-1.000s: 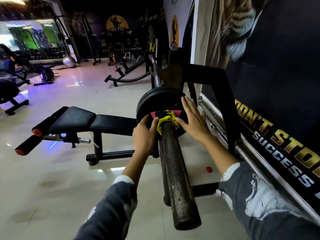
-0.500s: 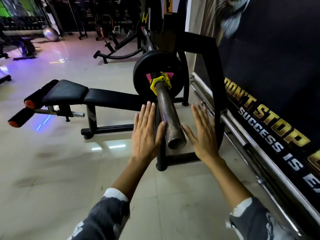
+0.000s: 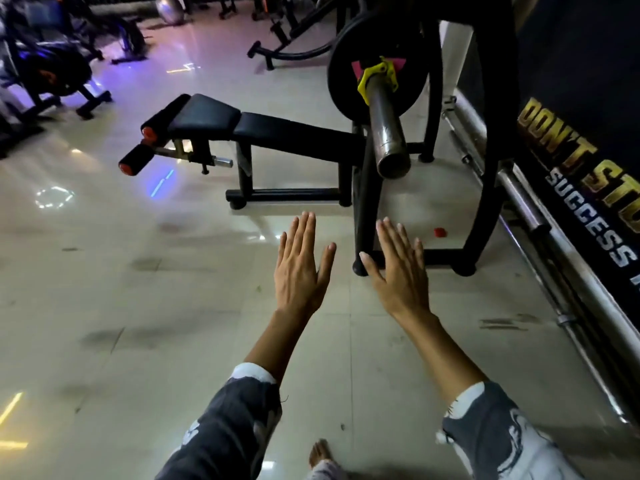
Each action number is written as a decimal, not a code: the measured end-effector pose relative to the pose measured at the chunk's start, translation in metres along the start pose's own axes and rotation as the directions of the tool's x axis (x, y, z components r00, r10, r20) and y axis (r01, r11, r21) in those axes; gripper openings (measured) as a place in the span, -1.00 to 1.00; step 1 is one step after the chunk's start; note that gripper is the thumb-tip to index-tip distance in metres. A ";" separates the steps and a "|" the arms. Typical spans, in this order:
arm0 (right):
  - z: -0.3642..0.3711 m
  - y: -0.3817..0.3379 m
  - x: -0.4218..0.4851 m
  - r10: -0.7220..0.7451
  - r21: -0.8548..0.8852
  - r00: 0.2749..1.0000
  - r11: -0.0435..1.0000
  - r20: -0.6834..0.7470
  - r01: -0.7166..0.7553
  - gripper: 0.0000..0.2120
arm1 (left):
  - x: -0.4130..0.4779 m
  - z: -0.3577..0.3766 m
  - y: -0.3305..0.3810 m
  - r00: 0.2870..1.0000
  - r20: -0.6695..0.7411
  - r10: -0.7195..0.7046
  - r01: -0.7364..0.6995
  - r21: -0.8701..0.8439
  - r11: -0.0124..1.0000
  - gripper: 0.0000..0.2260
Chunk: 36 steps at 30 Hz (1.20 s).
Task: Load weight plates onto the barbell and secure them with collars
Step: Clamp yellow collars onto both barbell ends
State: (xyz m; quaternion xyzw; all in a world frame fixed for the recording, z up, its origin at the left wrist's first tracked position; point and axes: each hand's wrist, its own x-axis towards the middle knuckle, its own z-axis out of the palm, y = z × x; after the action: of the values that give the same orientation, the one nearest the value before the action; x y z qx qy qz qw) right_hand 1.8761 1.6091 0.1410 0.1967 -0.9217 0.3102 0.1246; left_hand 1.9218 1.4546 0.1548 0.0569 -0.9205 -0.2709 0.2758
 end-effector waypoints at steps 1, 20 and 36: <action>0.011 -0.004 -0.003 -0.002 -0.016 0.999 1.000 0.043 0.003 -0.42 | -0.009 -0.004 -0.012 0.999 0.009 -0.040 0.040 0.014 0.999 -0.50; 0.380 -0.281 0.072 -0.340 0.118 0.598 0.918 0.726 0.379 -0.53 | -0.053 -0.153 -0.406 0.705 0.109 -0.701 0.643 0.317 0.697 -0.53; 0.696 -0.521 0.343 -0.430 0.118 0.463 0.818 0.775 0.563 -0.56 | 0.167 -0.256 -0.785 0.613 0.192 -0.766 0.632 0.463 0.622 -0.48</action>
State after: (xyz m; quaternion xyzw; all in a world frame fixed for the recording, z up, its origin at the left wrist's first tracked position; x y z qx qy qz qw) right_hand 1.7244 0.6983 -0.0059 0.5595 -0.8051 0.0726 -0.1831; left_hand 1.8840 0.6276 -0.0026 0.4132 -0.8881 -0.1953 -0.0490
